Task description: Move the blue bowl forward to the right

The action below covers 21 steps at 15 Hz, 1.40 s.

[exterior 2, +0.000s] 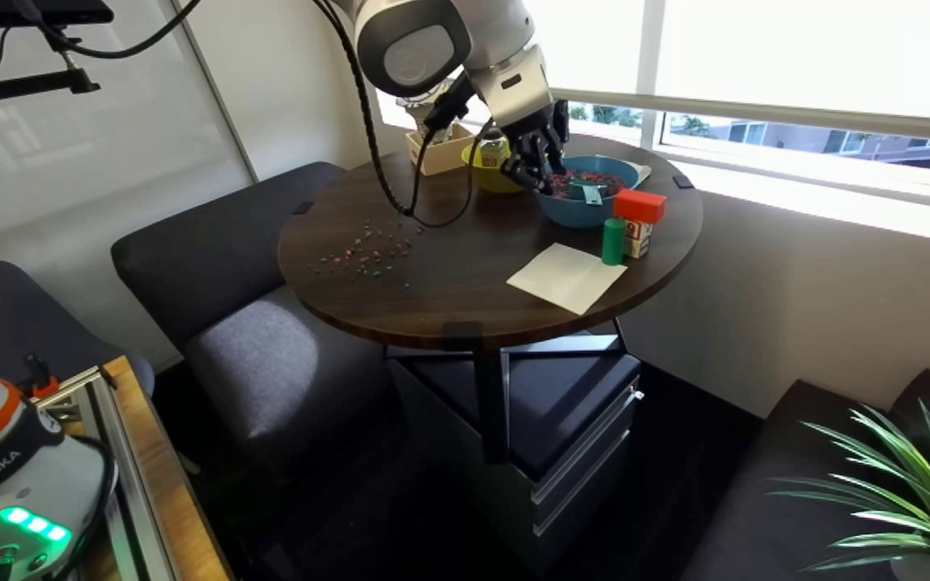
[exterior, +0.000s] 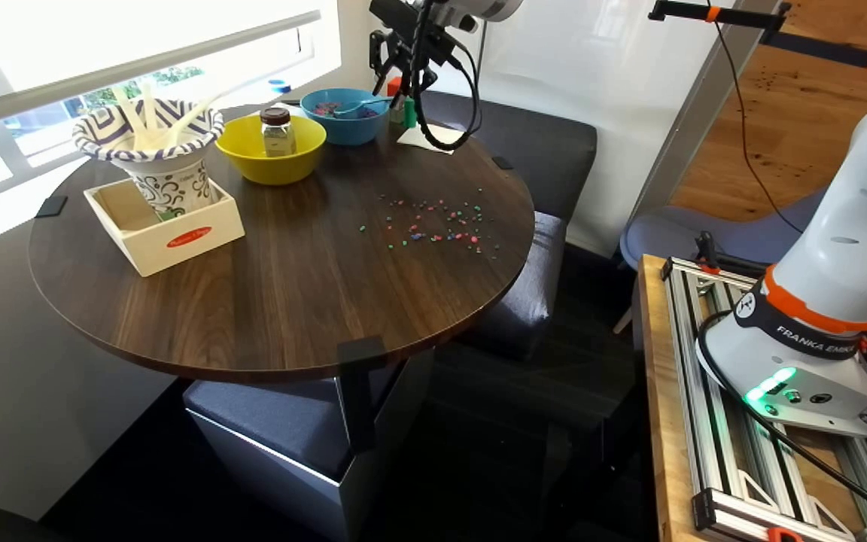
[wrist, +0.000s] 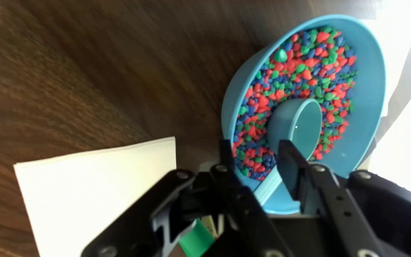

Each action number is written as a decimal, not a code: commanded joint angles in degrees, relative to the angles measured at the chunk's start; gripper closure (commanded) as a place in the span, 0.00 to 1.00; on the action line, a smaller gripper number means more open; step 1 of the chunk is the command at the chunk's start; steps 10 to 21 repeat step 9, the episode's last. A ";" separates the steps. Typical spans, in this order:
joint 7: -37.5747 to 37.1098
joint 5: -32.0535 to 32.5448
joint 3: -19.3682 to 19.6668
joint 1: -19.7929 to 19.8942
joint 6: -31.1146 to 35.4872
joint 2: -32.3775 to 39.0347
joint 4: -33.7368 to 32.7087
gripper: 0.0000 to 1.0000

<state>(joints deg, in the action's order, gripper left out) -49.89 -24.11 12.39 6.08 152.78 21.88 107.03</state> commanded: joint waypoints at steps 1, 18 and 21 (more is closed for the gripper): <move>-1.17 6.68 1.35 -0.14 -7.82 -5.11 2.40 0.28; 7.83 16.46 0.34 1.42 -20.13 -14.69 5.21 0.00; 7.83 16.46 0.34 1.42 -20.13 -14.69 5.21 0.00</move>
